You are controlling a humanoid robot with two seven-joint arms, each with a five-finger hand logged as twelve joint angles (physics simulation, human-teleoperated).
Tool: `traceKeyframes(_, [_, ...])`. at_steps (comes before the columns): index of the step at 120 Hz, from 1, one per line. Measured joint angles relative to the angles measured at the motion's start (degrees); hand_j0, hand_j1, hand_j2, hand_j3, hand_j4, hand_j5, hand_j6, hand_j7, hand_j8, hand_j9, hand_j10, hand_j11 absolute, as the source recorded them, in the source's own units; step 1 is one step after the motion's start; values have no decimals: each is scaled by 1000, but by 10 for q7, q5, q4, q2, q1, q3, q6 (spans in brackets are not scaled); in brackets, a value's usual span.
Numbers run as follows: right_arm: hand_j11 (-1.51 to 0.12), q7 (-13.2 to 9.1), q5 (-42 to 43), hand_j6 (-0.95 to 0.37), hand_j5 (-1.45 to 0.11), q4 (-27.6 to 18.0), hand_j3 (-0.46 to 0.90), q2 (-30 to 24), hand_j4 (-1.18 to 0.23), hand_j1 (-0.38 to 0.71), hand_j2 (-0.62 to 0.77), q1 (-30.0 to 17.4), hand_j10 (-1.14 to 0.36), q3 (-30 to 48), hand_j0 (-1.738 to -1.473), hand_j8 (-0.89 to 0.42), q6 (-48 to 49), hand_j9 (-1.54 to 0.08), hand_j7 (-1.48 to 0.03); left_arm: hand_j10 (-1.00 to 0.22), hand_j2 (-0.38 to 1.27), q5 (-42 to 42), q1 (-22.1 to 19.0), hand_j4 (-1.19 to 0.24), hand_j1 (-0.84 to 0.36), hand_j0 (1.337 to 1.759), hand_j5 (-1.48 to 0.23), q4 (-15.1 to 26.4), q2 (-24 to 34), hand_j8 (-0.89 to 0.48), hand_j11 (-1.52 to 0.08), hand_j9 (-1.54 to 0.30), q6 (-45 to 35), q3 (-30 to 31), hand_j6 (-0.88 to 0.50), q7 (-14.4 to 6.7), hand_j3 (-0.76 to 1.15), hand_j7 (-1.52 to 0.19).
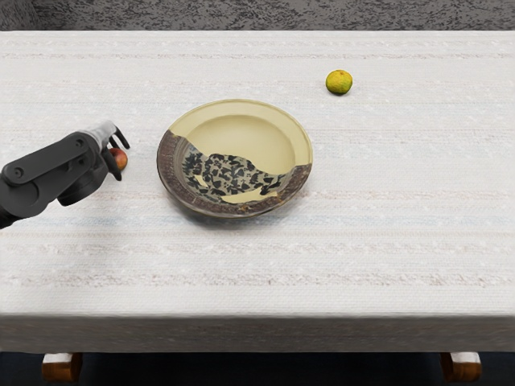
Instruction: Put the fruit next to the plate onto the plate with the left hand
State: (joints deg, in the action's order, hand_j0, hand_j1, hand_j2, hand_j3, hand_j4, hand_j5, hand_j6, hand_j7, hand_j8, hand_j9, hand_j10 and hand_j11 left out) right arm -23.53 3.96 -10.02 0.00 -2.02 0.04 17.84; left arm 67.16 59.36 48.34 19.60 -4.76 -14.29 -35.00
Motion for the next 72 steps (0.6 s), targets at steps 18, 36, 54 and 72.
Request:
traceKeyframes(18, [0, 0, 0, 0, 0, 0, 0, 0, 0, -349, 0, 0, 0, 0, -1658, 0, 0, 0, 0, -559, 170, -1, 0, -562, -294, 1649, -724, 0, 0, -529, -728, -728, 0, 0, -534, 0, 421, -725])
traceKeyframes(36, [0, 0, 0, 0, 0, 0, 0, 0, 0, -349, 0, 0, 0, 0, -1658, 0, 0, 0, 0, -589, 115, 0, -2, -603, -313, 1638, -771, 0, 0, -476, -797, -795, 0, 1, -480, 0, 571, -784])
traceKeyframes(54, [0, 0, 0, 0, 0, 0, 0, 0, 0, -349, 0, 0, 0, 0, -1658, 0, 0, 0, 0, -697, 123, -1, -1, -714, -309, 1669, -898, 4, 0, -414, -925, -927, 3, 2, -419, -1, 477, -912])
traceKeyframes(72, [0, 0, 0, 1, 0, 0, 0, 0, 0, -349, 0, 0, 0, 0, -1658, 0, 0, 0, 0, -748, 322, -6, 4, -703, -345, 1656, -1021, 24, 11, -386, -1035, -1038, 6, -1, -402, -1, 251, -1031])
